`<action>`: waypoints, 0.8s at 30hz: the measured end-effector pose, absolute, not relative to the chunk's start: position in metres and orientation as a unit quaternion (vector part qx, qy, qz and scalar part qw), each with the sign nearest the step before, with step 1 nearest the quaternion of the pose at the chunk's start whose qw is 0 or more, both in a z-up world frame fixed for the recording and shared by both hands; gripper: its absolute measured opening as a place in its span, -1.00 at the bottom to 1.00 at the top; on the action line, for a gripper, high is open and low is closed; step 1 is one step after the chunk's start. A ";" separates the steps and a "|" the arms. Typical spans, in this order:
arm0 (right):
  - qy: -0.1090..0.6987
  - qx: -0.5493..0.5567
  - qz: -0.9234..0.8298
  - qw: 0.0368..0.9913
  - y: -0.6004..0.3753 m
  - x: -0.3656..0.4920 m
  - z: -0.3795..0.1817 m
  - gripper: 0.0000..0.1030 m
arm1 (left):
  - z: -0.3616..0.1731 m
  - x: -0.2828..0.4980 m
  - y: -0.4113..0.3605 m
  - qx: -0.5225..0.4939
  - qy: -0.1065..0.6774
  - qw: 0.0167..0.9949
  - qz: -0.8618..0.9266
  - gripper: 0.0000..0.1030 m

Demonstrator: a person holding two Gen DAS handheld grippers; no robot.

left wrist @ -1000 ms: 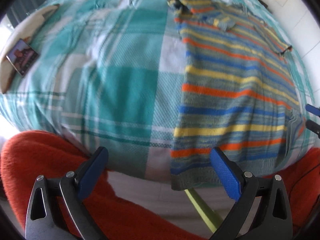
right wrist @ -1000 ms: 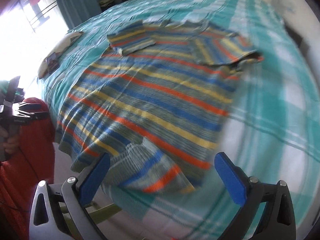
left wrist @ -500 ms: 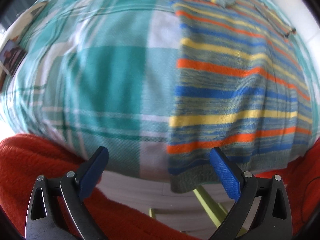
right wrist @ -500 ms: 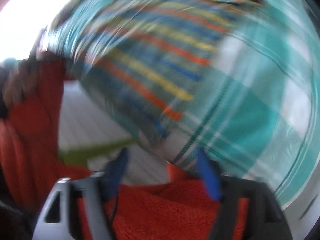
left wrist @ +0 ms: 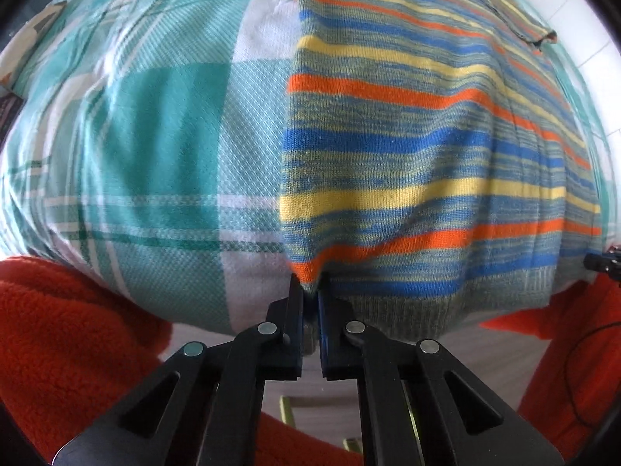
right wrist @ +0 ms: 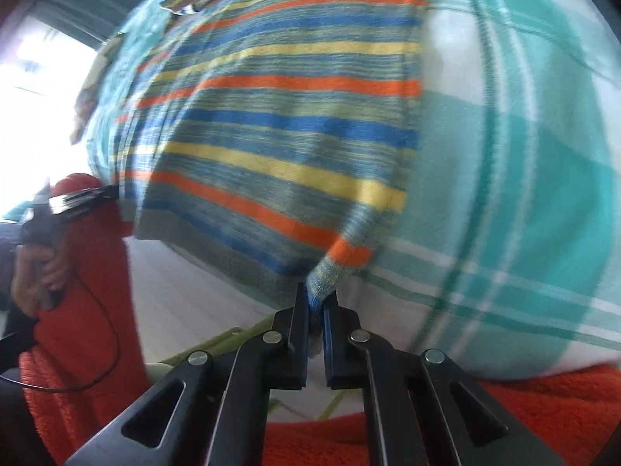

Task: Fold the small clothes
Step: 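Close both grippers on the sweater hem and lift it toward the collar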

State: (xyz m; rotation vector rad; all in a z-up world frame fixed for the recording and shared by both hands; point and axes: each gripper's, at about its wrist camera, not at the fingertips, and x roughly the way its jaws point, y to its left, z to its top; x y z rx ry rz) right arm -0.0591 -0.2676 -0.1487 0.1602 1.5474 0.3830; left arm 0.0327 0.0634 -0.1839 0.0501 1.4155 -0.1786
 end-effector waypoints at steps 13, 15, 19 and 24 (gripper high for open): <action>0.694 0.048 0.138 0.705 -0.283 -0.047 -0.148 -0.90 | -0.141 0.018 0.047 0.073 0.631 0.771 -0.050 -0.94; 0.697 0.032 0.137 0.704 -0.283 -0.049 -0.146 -0.91 | -0.133 0.011 0.051 0.076 0.632 0.769 -0.059 -0.95; 0.699 0.012 0.146 0.700 -0.284 -0.061 -0.129 -0.91 | -0.112 -0.004 0.048 0.100 0.626 0.770 -0.073 -0.95; 0.701 0.034 0.145 0.698 -0.289 -0.064 -0.125 -0.91 | -0.112 -0.003 0.045 0.118 0.630 0.763 -0.083 -0.96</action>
